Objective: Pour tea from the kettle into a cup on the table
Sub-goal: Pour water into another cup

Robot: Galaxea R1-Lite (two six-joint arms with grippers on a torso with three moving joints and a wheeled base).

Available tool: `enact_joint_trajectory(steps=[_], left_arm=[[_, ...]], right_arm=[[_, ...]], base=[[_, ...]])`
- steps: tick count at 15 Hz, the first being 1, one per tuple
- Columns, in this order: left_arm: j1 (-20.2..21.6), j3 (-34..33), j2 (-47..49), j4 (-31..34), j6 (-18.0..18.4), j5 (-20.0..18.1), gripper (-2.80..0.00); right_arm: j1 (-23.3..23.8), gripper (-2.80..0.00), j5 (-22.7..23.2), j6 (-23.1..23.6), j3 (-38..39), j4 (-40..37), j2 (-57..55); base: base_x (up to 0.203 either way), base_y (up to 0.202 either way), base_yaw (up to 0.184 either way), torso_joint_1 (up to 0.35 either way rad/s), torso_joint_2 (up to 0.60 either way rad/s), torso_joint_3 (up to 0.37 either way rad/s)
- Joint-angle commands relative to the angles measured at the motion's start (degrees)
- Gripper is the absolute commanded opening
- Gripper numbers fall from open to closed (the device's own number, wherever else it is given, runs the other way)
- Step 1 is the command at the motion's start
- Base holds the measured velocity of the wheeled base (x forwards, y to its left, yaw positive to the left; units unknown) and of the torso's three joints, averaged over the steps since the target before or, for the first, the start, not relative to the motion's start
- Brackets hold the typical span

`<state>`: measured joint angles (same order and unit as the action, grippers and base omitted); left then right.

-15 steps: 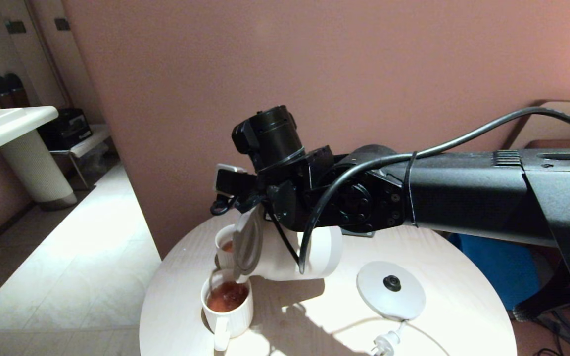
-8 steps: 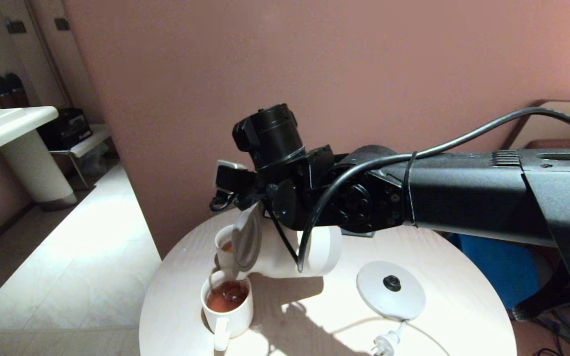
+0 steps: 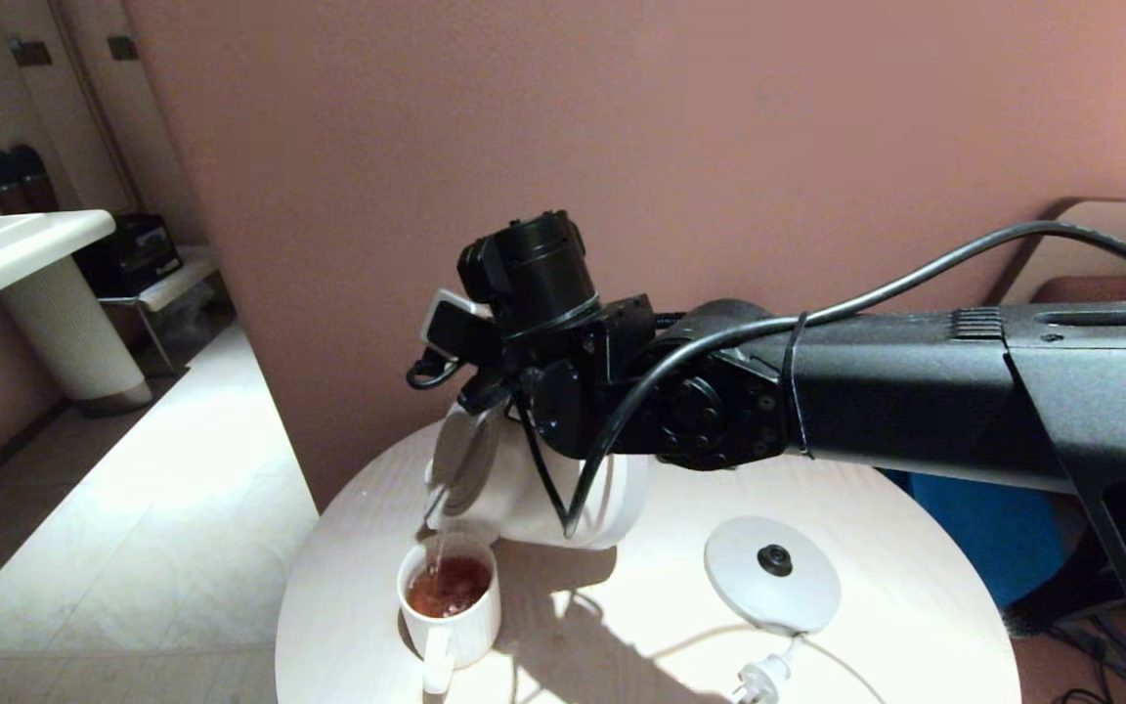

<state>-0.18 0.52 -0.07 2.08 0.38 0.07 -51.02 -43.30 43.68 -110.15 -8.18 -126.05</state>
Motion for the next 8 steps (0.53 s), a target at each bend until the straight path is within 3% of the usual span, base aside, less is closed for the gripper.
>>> enact_joint_trajectory(steps=[1,5,8], left_arm=[[0.0,0.0,0.1,0.0,0.1,0.0,-2.8],[0.0,0.0,0.1,0.0,0.1,0.0,-2.8],[0.0,0.0,0.1,-0.1,0.1,0.0,-2.8]], right_arm=[[0.0,-2.8,-0.2,-2.3,1.4,-0.1,0.6],[0.3,-2.8,-0.1,-12.7,11.3,0.1,4.4],[1.0,-2.8,0.4,-25.1,16.0,0.6,6.6]], base=[[0.0,0.0,0.0,0.0,0.0,0.0],[0.0,0.0,0.0,0.0,0.0,0.0],[0.0,0.0,0.0,0.0,0.0,0.0]])
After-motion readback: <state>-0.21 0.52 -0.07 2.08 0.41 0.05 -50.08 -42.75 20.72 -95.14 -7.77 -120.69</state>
